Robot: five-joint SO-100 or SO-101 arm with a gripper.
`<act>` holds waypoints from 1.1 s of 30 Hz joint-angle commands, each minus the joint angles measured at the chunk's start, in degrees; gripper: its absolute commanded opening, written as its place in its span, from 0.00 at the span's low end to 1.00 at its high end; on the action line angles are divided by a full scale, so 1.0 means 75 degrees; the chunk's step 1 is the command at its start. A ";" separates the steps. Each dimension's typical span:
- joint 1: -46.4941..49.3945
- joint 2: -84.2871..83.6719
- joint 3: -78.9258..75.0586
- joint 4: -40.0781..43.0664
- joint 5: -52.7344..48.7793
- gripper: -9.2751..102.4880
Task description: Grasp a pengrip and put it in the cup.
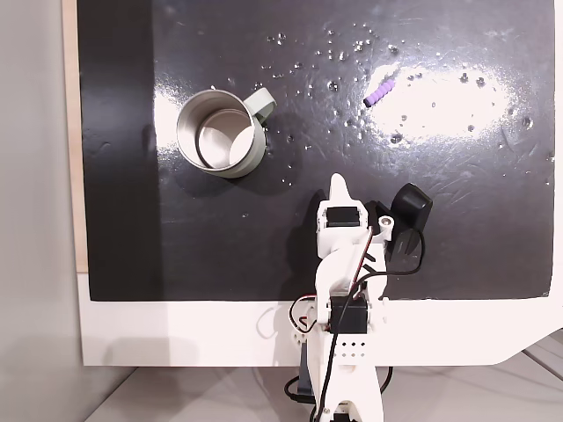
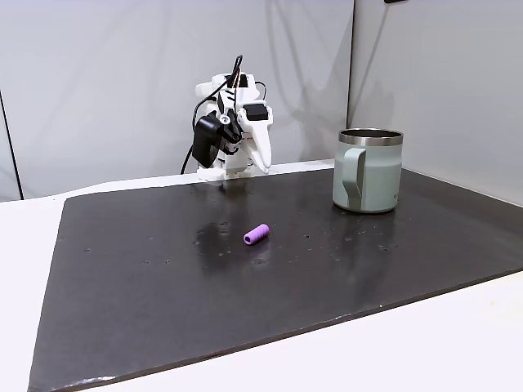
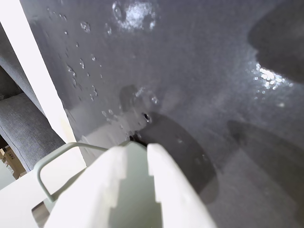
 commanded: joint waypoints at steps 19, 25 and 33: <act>0.0281 0.0094 -0.1898 0.1066 -0.1008 0.08; 0.0785 -0.0691 -0.3832 0.1652 -0.2602 0.08; 0.1629 -0.3375 -0.5977 0.1254 -0.3563 0.08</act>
